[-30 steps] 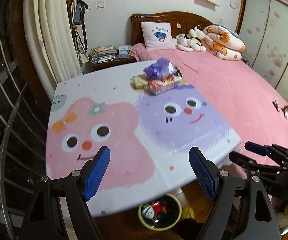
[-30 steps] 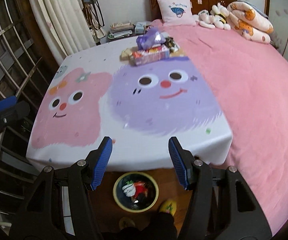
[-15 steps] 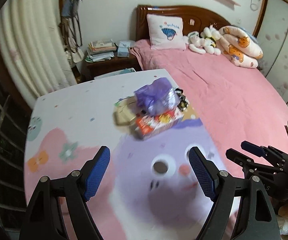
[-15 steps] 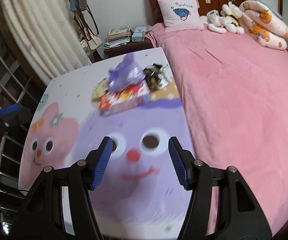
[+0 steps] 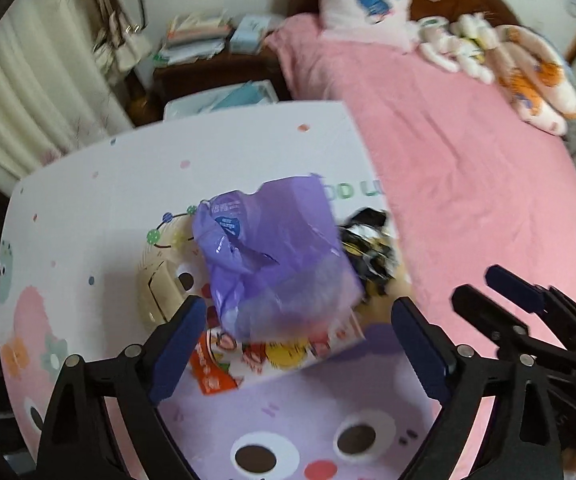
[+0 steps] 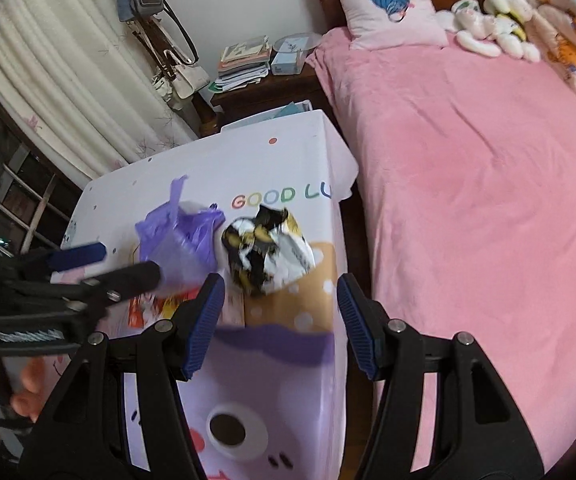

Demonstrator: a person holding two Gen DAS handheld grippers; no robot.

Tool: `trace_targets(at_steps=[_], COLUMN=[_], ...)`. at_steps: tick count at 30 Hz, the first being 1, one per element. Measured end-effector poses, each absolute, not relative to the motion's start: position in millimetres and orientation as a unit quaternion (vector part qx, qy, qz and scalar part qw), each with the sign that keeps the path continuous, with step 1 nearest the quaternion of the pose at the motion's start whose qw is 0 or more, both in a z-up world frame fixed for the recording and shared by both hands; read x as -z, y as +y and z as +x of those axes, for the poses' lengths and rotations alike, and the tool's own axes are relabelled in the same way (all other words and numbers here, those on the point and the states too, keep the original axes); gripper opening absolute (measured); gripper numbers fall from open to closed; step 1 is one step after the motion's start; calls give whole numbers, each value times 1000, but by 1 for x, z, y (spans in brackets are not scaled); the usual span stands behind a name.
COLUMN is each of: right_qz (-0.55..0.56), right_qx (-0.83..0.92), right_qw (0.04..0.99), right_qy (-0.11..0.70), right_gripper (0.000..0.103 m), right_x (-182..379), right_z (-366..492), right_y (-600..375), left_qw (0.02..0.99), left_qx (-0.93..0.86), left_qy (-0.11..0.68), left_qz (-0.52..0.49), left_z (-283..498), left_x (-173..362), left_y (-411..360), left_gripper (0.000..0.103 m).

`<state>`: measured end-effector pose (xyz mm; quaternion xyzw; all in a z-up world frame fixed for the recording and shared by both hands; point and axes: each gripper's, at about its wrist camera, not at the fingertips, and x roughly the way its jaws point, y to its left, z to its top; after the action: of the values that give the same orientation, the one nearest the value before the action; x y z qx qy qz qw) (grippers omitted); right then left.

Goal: Collect trash
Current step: 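Grasp the purple plastic bag with the left tool while the right tool grasps the black-gold wrapper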

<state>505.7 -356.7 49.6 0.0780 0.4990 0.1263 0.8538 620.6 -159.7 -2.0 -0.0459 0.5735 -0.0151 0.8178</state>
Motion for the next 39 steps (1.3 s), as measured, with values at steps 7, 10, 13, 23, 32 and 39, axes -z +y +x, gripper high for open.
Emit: trace_targets(at_steps=[7,10,13,23,32,39], right_qz=[86,88,83,56,13,-8], right_qx=[-159,-163,-168,-186,-188,-182], right_qw=[838,828,817,812,808,811], right_qy=[514,529,545,551,559,556], right_gripper=[56,56,56,56,56,56], right_x=[-22,-7,13,37,37,38], right_z=[545,560,572,577,576,576], right_y=[-340,-335,-329,-315,-305,-300], left_qw=[811,799,791,785,771,769], left_qx=[-23,-33,-41,-44,-63,-63], left_qy=[583,597,606,610,629,632], left_qz=[-42,-57,-73,-101,-71,-66], left_z=[665,677,677,700,727,737], left_x=[44,65,84,117,142,156], left_y=[-150,-137,-122,-101,-101,-111], left_gripper=[97,98,98,85,85,82])
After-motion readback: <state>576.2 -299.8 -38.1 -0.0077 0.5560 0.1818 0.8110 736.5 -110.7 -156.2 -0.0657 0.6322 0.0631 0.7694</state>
